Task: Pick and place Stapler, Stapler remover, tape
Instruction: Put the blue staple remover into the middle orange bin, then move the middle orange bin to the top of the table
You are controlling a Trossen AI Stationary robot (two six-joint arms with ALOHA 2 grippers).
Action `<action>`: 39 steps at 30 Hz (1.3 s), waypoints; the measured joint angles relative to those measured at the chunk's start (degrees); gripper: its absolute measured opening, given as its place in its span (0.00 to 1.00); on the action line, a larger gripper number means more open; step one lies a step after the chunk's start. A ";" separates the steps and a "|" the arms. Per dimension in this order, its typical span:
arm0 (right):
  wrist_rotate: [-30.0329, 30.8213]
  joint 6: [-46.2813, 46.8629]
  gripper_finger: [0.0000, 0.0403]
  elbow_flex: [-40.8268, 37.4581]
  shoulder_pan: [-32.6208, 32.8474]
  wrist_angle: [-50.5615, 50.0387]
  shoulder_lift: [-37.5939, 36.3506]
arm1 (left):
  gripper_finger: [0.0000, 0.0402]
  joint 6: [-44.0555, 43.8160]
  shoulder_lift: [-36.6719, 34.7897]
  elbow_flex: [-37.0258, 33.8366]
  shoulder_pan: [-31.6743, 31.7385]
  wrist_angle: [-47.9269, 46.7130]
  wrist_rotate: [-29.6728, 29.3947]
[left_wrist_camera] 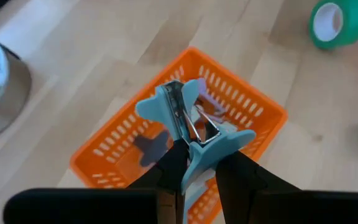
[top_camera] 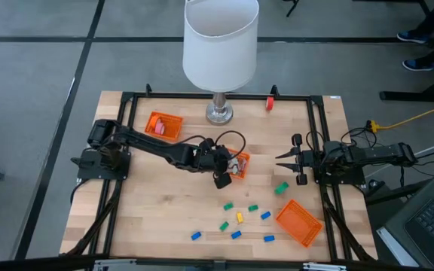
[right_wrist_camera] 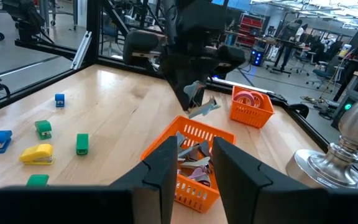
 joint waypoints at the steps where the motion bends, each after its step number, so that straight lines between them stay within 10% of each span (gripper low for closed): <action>1: 0.00 0.00 0.26 0.00 0.01 -0.01 0.00 | 0.15 -0.01 0.40 0.08 0.02 0.87 0.30; 25: 0.00 0.00 0.26 0.00 0.01 -0.01 0.00 | 0.35 0.40 2.89 0.06 0.26 1.64 -2.97; 39: 0.00 0.00 0.26 0.00 0.00 -0.01 0.00 | 0.41 1.39 2.69 0.06 -2.07 -2.37 12.31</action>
